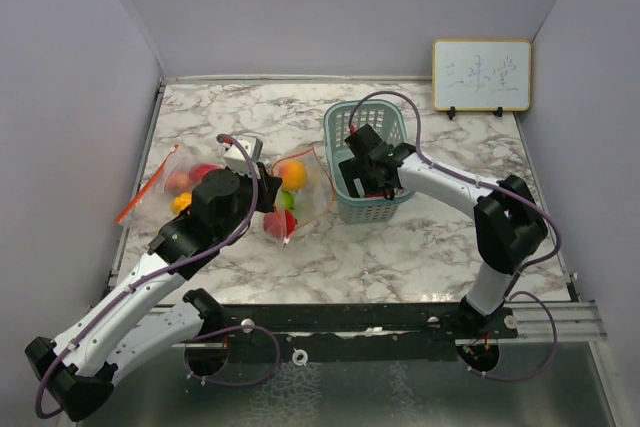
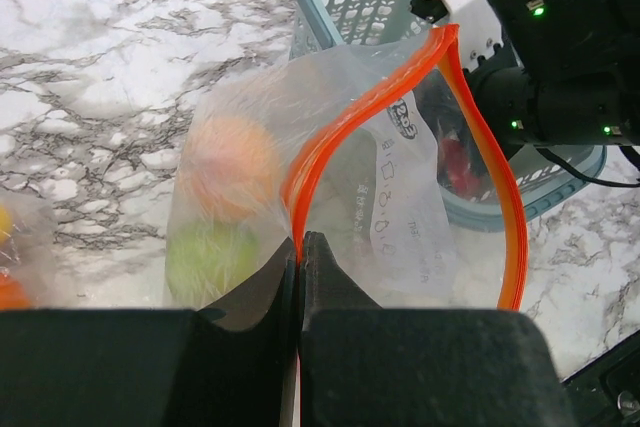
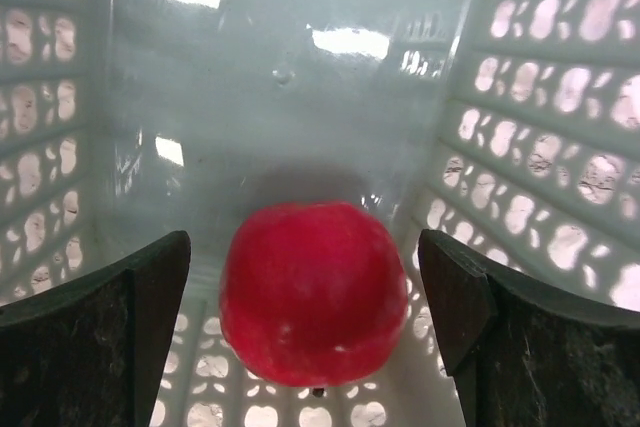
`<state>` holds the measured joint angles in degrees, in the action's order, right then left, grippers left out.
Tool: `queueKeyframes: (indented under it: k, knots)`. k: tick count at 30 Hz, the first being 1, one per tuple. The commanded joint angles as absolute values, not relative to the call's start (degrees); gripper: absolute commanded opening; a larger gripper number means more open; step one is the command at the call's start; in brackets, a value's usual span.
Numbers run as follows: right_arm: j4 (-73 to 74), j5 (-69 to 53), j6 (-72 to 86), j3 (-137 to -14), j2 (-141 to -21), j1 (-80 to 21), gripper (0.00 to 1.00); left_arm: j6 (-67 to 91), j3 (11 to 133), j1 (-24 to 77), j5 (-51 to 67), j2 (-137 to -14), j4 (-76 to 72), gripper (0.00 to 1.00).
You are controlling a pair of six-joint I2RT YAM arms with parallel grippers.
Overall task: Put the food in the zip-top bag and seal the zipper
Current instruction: Pick up the fake fruit from the bin.
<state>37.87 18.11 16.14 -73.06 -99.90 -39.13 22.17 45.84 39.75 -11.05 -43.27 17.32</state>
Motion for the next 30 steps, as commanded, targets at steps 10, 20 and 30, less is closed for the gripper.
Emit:
queueKeyframes:
  k: [10,20,30]
  knots:
    - [40.26,13.83,14.39,-76.97,-102.8,-38.76,0.4,21.59,45.49,39.55,-12.11,-42.73,16.39,0.0]
    - [33.83,13.94,14.34,-78.41,-91.08,-38.74,0.18,22.31,45.04,39.51,-11.51,-43.61,16.06,0.0]
    - [14.35,-20.39,14.46,-72.98,-75.25,-39.4,0.11,23.39,43.94,39.46,-10.59,-47.49,13.13,0.0]
